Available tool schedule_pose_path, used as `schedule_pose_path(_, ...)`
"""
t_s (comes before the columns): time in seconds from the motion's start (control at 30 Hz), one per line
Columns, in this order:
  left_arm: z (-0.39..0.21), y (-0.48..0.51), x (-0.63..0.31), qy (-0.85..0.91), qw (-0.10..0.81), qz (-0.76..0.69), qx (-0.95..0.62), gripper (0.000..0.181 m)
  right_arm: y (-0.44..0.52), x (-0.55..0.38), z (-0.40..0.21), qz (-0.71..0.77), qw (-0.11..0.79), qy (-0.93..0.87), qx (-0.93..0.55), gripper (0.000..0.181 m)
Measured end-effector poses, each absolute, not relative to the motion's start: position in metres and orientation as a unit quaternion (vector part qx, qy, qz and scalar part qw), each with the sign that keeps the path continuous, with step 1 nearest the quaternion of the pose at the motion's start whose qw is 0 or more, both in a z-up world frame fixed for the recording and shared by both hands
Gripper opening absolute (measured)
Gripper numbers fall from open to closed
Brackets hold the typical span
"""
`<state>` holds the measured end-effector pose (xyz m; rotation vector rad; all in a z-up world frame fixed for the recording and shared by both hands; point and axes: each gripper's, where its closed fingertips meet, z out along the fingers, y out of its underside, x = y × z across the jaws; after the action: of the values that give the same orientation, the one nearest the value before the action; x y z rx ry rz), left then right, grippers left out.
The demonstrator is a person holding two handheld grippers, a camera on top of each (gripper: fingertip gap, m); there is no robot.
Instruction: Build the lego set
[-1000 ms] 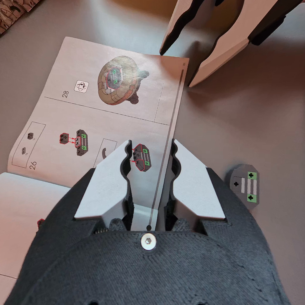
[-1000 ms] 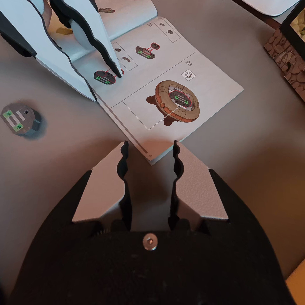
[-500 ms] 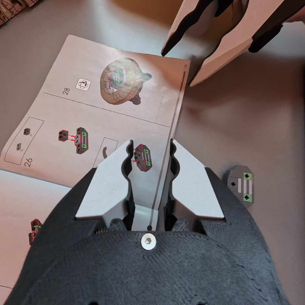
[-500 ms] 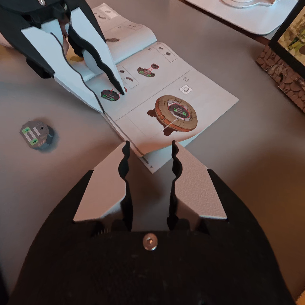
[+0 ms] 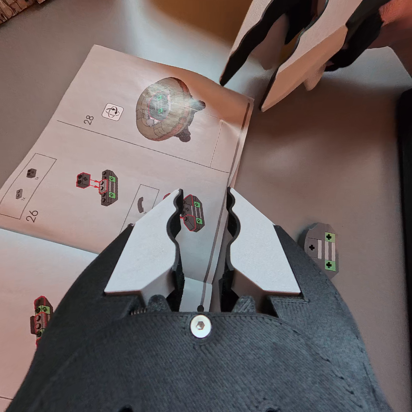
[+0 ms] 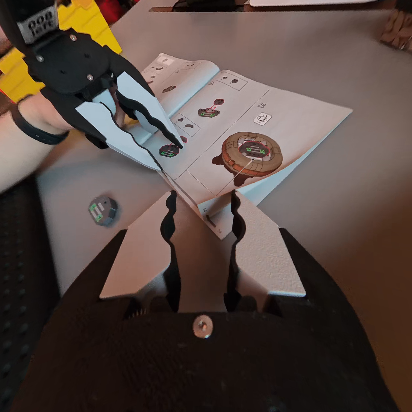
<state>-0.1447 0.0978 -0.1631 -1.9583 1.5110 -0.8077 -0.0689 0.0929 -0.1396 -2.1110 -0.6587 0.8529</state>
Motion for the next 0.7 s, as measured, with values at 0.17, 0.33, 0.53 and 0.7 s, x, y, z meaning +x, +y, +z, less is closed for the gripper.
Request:
schedule_pose_path(0.17,-0.163,0.098,-0.145,0.561,0.268,-0.296,-0.725,0.037,0.092,-0.061,-0.141,0.386,0.339,-0.197,-0.835,0.039)
schedule_pose_path(0.33,-0.163,0.098,-0.145,0.563,0.269,-0.294,-0.724,0.037,0.088,-0.056,-0.146,0.402,0.310,-0.176,-0.843,0.032)
schedule_pose_path(0.53,-0.164,0.098,-0.145,0.570,0.273,-0.288,-0.720,0.037,0.086,-0.060,-0.149,0.424,0.287,-0.164,-0.843,0.025)
schedule_pose_path(0.7,-0.164,0.098,-0.145,0.573,0.276,-0.282,-0.718,0.037,0.088,-0.063,-0.147,0.461,0.273,-0.139,-0.832,0.024)
